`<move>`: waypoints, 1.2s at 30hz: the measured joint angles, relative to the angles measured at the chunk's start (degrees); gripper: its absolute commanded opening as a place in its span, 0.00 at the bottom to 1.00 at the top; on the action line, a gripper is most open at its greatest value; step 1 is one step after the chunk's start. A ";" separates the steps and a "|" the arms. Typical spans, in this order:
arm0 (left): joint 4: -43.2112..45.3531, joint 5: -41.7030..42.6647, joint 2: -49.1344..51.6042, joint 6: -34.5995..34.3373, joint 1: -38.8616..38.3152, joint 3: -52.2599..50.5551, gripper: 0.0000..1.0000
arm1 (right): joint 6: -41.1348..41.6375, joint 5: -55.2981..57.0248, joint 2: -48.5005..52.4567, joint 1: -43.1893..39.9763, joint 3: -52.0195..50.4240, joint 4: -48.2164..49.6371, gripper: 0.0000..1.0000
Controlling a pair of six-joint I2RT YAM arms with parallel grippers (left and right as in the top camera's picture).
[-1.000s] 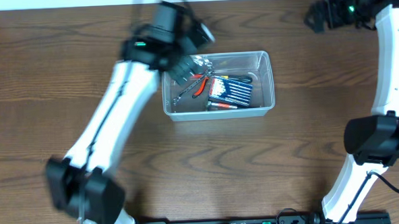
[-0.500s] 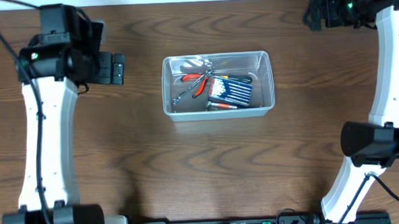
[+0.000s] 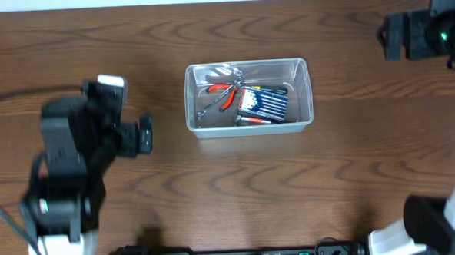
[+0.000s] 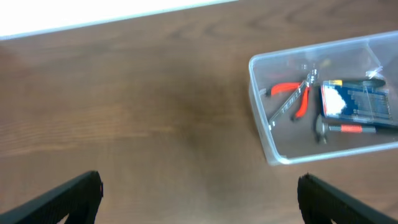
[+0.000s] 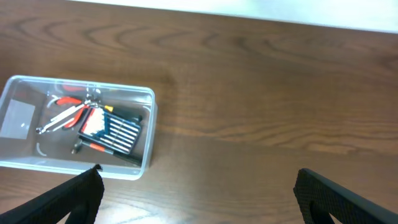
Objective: Pack container
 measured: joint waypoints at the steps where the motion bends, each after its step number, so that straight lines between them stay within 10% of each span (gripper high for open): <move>1: 1.11 -0.24 -2.10 0.07 -0.22 -2.05 0.98 | -0.02 0.13 -1.81 0.00 -2.08 0.96 0.99; 18: 11.72 -3.48 -19.87 1.60 -1.40 -24.15 0.98 | -0.57 0.83 -44.44 0.00 -76.65 36.85 0.99; 36: 11.13 -3.65 -19.78 1.60 -1.40 -24.22 0.98 | -0.61 0.83 -50.90 0.02 -83.95 38.51 0.99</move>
